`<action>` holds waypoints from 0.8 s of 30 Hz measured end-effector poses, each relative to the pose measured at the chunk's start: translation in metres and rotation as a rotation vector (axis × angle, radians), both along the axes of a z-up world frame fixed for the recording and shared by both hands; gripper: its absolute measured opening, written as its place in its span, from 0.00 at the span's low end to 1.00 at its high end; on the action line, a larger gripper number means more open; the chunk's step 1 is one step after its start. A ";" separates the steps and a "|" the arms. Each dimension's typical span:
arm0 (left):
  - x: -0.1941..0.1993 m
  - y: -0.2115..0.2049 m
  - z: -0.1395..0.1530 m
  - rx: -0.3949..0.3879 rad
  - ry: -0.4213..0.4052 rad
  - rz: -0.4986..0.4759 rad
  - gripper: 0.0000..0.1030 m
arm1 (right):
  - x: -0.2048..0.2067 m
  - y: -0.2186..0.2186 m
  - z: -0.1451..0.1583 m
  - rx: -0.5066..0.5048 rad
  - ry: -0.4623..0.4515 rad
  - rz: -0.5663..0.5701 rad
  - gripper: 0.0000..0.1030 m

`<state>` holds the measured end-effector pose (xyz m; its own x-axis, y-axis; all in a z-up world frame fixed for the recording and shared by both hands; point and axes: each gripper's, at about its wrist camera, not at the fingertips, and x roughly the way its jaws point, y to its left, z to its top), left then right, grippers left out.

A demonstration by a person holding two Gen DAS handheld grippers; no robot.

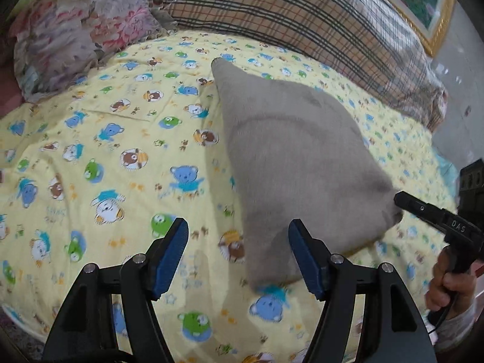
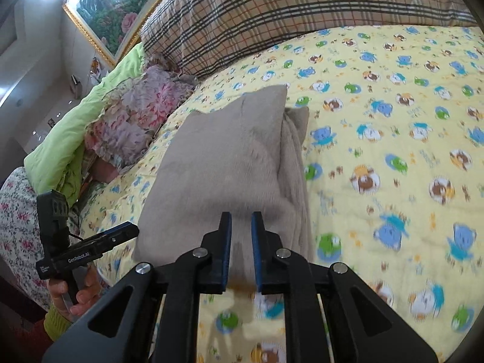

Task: Fold small clothes

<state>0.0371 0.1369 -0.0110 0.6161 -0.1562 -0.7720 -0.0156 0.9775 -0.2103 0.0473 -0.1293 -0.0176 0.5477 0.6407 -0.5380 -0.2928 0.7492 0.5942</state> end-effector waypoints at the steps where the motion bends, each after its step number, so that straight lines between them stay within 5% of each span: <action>1: -0.003 -0.004 -0.002 0.033 0.002 0.001 0.67 | -0.003 0.002 -0.004 -0.030 0.006 -0.005 0.14; 7: -0.004 -0.018 -0.017 0.160 0.025 0.019 0.69 | -0.003 0.000 -0.028 -0.089 0.059 -0.036 0.14; 24: -0.012 -0.027 -0.017 0.250 0.006 0.082 0.72 | -0.007 0.004 -0.034 -0.105 0.023 -0.052 0.14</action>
